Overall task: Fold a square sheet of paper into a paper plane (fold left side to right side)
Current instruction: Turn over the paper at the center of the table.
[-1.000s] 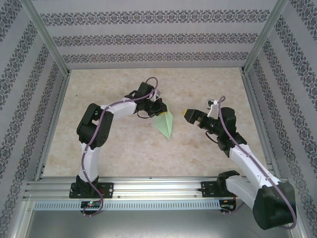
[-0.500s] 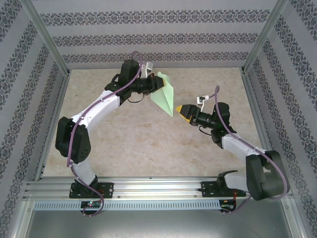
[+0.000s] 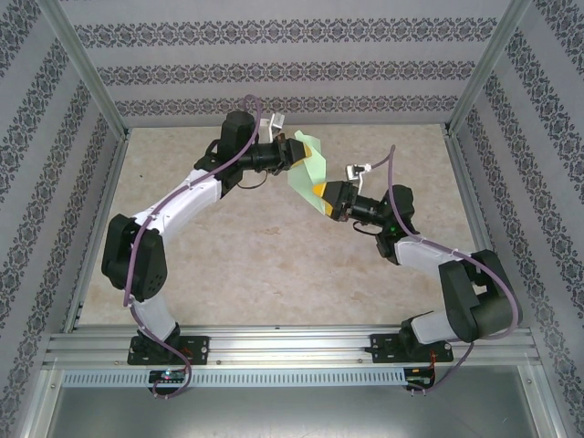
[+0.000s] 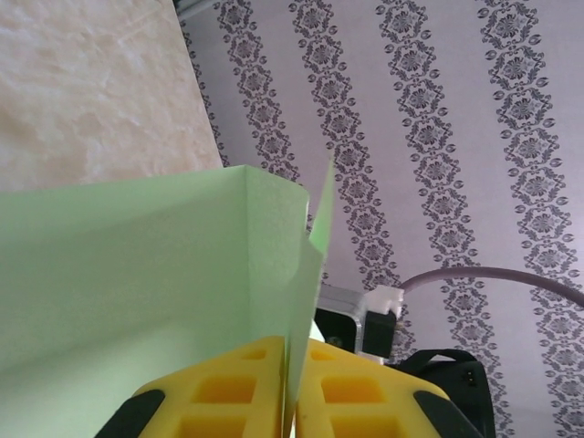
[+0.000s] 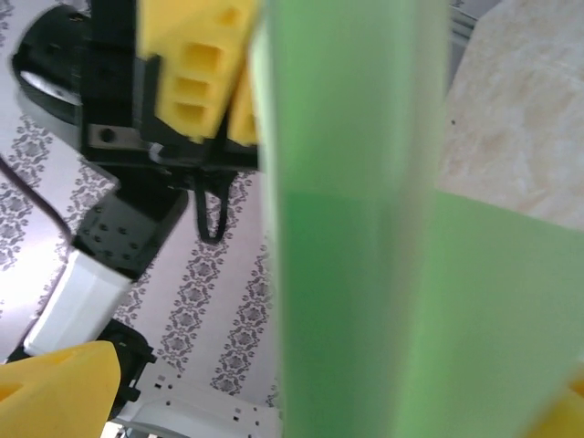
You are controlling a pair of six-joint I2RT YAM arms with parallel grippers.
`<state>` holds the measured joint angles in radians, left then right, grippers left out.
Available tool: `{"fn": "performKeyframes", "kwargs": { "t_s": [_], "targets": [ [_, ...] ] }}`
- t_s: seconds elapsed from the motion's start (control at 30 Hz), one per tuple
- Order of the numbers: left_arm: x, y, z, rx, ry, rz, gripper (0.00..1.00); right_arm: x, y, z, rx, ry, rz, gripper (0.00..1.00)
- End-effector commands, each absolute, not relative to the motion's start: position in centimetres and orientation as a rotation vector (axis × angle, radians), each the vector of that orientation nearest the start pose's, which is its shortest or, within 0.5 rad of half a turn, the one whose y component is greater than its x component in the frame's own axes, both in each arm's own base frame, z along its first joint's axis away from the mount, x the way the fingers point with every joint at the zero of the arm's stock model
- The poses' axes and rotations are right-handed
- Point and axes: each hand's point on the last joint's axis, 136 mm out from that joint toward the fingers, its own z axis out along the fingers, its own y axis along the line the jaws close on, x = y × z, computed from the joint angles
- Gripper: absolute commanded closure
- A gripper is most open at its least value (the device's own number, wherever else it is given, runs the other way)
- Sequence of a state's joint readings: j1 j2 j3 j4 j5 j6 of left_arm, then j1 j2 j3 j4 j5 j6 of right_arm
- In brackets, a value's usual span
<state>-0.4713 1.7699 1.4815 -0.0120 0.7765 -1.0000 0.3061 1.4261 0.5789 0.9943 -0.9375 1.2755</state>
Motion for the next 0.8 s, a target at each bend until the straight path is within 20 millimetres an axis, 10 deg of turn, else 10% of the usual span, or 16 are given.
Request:
{"fn": "performKeyframes", "kwargs": {
  "t_s": [0.0,0.77],
  "targets": [
    [39.6,-34.2,31.6,0.106,2.113,-1.729,0.88,30.3,24.5,28.6,-0.164,1.726,1.881,0.02],
    [39.6,-34.4,28.9,0.089,2.168,-1.749,0.85,30.9,25.4,26.2,-0.103,1.889,1.865,0.57]
  ]
}}
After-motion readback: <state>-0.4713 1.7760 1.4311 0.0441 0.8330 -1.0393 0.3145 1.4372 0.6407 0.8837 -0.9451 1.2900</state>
